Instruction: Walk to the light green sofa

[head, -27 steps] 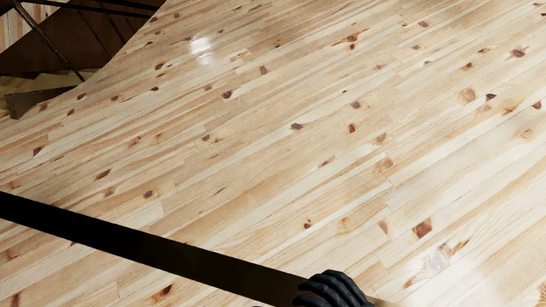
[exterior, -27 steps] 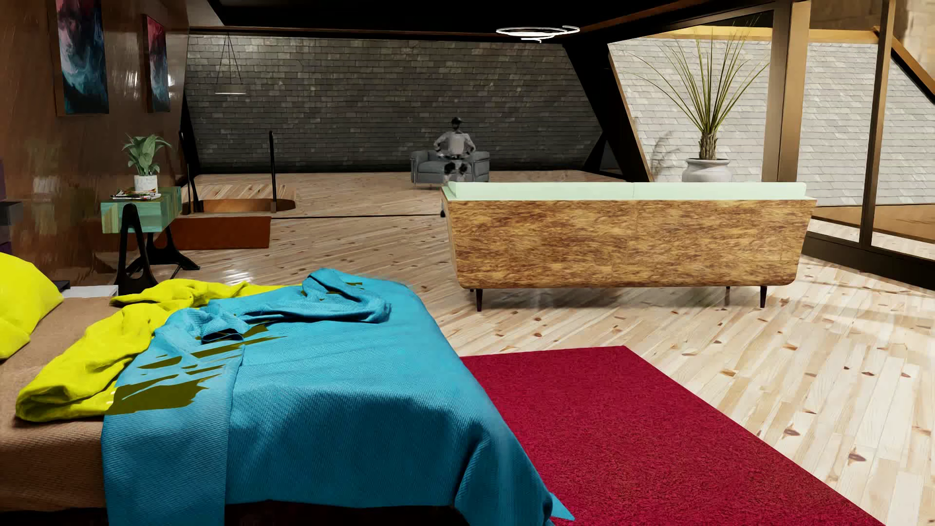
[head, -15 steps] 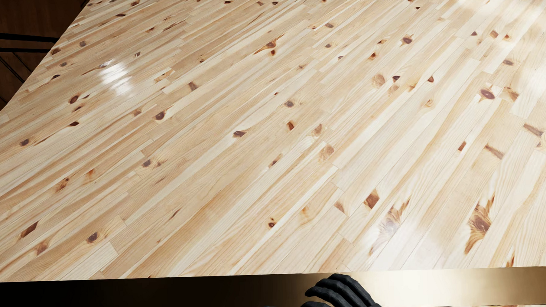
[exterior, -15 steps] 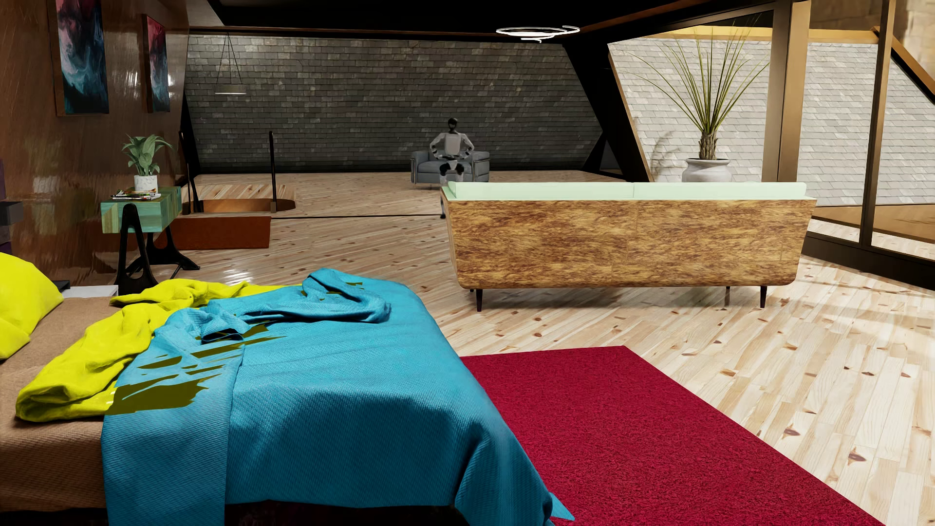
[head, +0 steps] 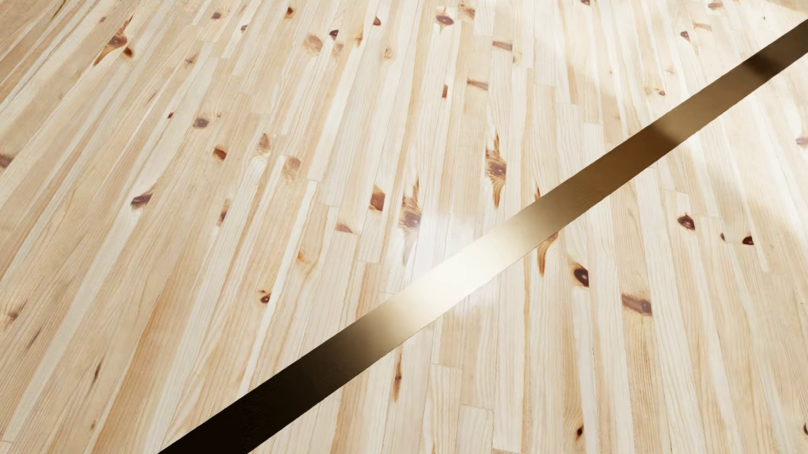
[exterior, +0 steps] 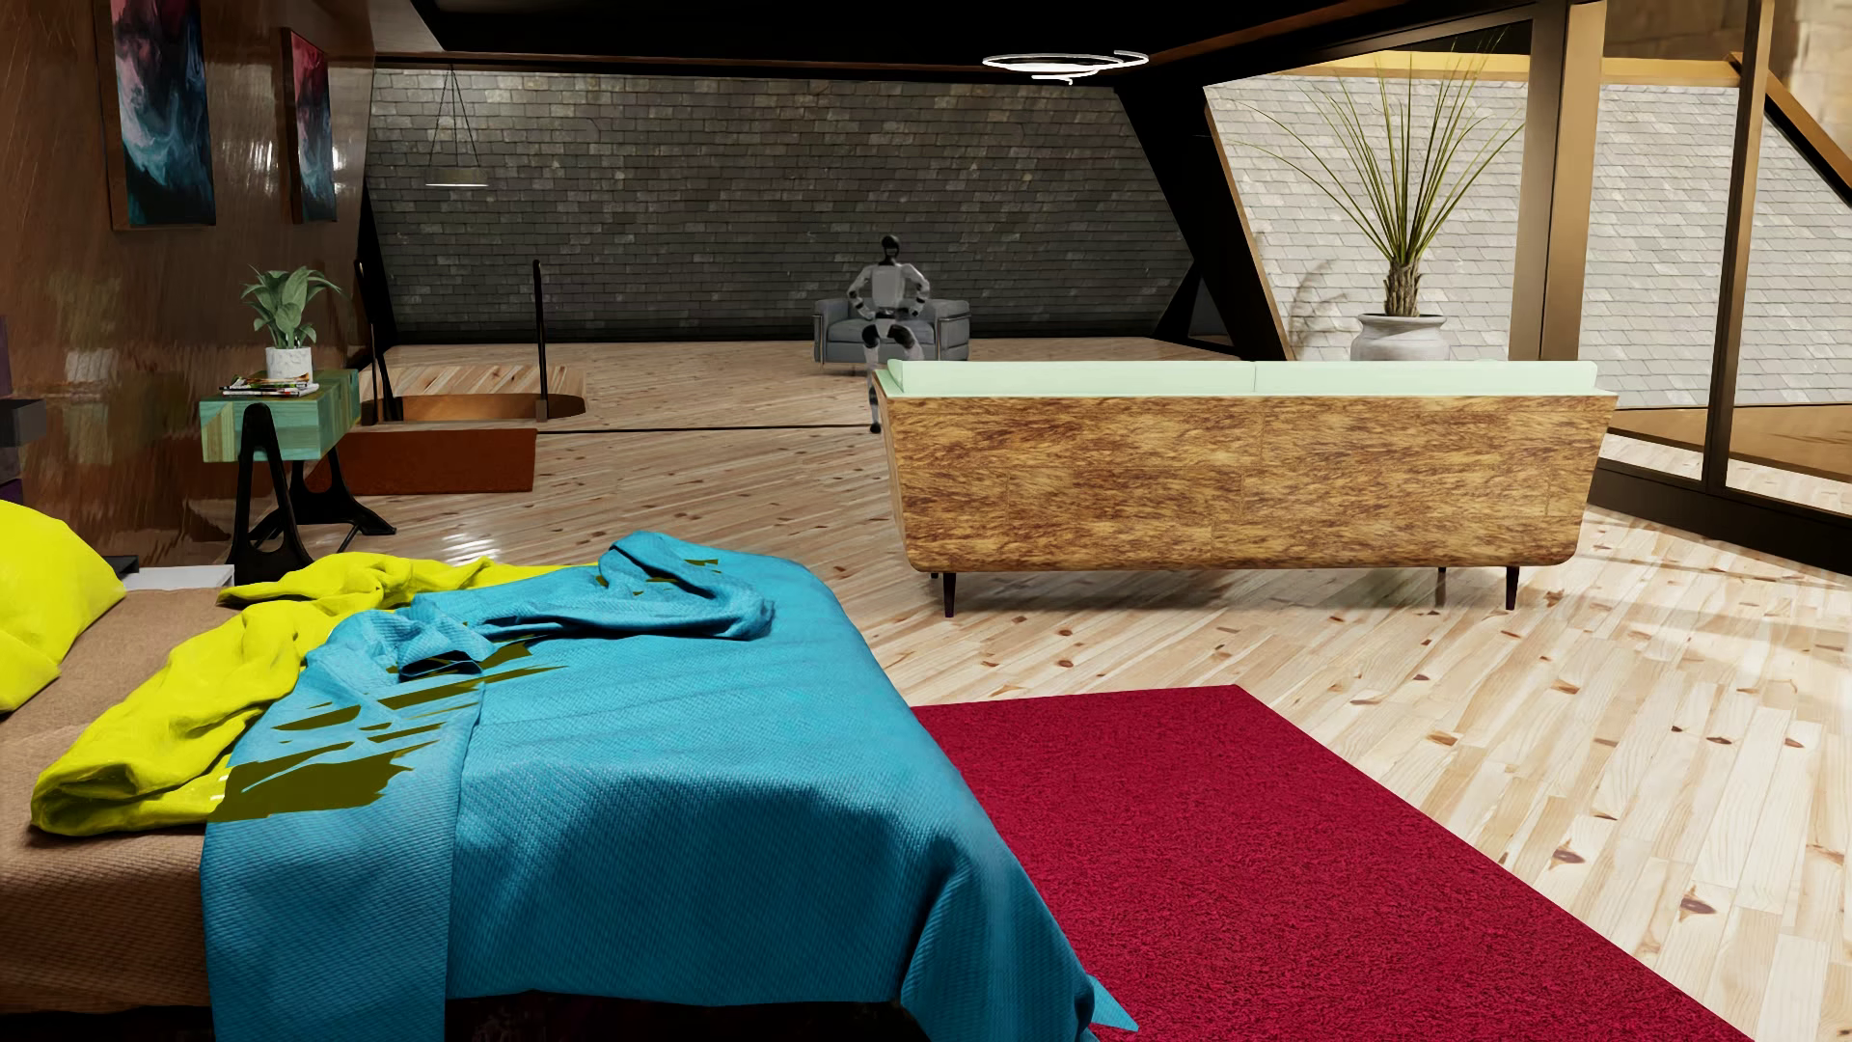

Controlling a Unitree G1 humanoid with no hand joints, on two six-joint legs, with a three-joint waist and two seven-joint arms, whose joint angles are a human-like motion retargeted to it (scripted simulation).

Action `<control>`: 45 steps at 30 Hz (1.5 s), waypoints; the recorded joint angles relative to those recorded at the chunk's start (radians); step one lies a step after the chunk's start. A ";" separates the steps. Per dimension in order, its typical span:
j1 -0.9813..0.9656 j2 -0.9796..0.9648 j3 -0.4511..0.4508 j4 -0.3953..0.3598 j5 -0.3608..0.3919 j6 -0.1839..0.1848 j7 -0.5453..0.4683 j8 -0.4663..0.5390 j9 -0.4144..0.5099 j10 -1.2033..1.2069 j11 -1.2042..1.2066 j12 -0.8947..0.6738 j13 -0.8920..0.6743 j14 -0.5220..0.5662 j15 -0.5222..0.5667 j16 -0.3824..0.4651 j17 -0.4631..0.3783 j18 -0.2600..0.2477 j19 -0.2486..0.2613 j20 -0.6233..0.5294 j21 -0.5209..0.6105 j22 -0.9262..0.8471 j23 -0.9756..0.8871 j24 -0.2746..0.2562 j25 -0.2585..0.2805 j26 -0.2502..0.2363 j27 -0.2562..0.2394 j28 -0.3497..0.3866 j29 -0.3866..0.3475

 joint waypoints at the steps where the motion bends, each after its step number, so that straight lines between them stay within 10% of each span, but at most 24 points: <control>1: 0.010 0.044 -0.004 0.018 -0.021 -0.002 0.034 -0.010 -0.006 0.002 0.032 0.009 -0.015 0.004 -0.020 0.008 0.014 0.000 -0.016 0.004 -0.004 -0.009 0.003 -0.014 0.009 0.000 0.014 -0.002 0.001; 5: 0.075 0.312 0.014 0.072 -0.183 -0.014 0.217 -0.443 -0.052 -0.028 -0.033 0.001 -0.075 0.037 -0.068 0.024 0.097 -0.006 -0.155 0.028 0.000 -0.033 0.062 -0.057 0.073 -0.014 0.008 -0.036 -0.018; 6: 0.097 0.366 0.021 0.086 -0.193 -0.017 0.270 -0.545 -0.063 -0.039 -0.079 -0.008 -0.083 0.050 -0.039 0.023 0.103 -0.010 -0.136 0.040 0.010 -0.038 0.073 -0.055 0.098 -0.016 0.004 -0.048 -0.015; 7: 0.123 0.385 0.022 0.099 -0.177 -0.020 0.319 -0.563 -0.070 -0.049 -0.130 -0.014 -0.092 0.065 -0.002 0.022 0.106 -0.016 -0.005 0.054 0.026 -0.045 0.085 -0.047 0.125 -0.021 0.003 -0.055 -0.037; 9: 0.177 0.364 0.014 0.148 -0.101 -0.015 0.393 -0.457 -0.078 -0.074 -0.208 -0.027 -0.112 0.103 0.003 0.024 0.133 -0.036 0.056 0.064 0.038 -0.042 0.084 -0.031 0.157 -0.033 0.017 -0.046 -0.018; 16: 0.263 0.360 -0.049 0.516 0.269 0.090 0.506 -0.299 -0.108 0.032 -0.347 -0.025 -0.117 0.163 -0.036 0.048 0.162 -0.082 -0.047 -0.021 -0.022 0.016 0.064 -0.122 0.112 0.008 -0.012 -0.030 -0.002; 18: 0.168 0.332 -0.035 0.588 0.355 0.125 0.253 -0.201 -0.100 0.147 -0.315 0.004 -0.115 0.050 -0.071 0.046 0.166 -0.068 -0.082 0.015 -0.005 0.021 0.052 -0.093 0.124 0.044 -0.016 0.001 -0.007; 22: -0.017 0.295 -0.014 0.342 0.455 0.167 -0.355 0.014 -0.085 0.284 -0.277 0.099 -0.134 -0.050 -0.105 0.043 0.146 -0.086 -0.133 0.150 0.056 -0.005 0.041 0.001 0.140 0.074 0.001 0.026 -0.017; 30: -0.179 0.304 -0.025 -0.033 0.663 0.214 -0.536 0.474 -0.040 0.226 -0.266 0.133 -0.111 0.031 -0.107 0.079 0.153 -0.058 -0.194 0.210 0.055 -0.031 0.006 0.067 0.110 -0.015 0.018 -0.038 -0.018; 35: -0.204 0.374 -0.042 -0.175 0.761 0.218 -0.518 0.749 -0.026 -0.098 -0.285 0.018 -0.067 0.189 -0.092 0.099 0.180 -0.149 -0.204 0.053 -0.003 -0.041 -0.005 0.037 0.081 -0.027 0.014 -0.051 -0.019; 38: -0.187 0.442 -0.043 -0.256 0.810 0.206 -0.726 0.904 -0.024 -0.143 -0.275 -0.006 -0.070 0.171 -0.097 0.094 0.177 -0.220 -0.220 0.011 -0.013 -0.031 0.014 0.018 0.082 -0.019 -0.008 -0.047 -0.018; 39: -0.167 0.472 -0.043 -0.285 0.817 0.199 -0.815 0.951 -0.027 -0.125 -0.274 -0.008 -0.070 0.222 -0.090 0.087 0.173 -0.144 -0.228 0.010 -0.013 -0.029 0.023 0.003 0.090 -0.015 -0.009 -0.052 -0.018; 43: -0.090 0.537 -0.042 -0.219 0.796 0.139 -0.664 1.025 -0.045 -0.081 -0.170 -0.019 -0.066 0.265 0.009 0.051 0.192 -0.039 -0.127 0.044 -0.065 -0.043 0.113 0.031 0.101 -0.038 -0.014 -0.050 -0.018; 45: -0.053 0.487 -0.023 -0.215 0.776 0.100 -0.577 0.977 -0.051 -0.038 0.004 -0.029 -0.052 0.183 0.137 0.049 0.170 -0.012 0.155 0.030 -0.072 -0.048 0.150 0.002 0.068 -0.042 -0.018 -0.069 -0.017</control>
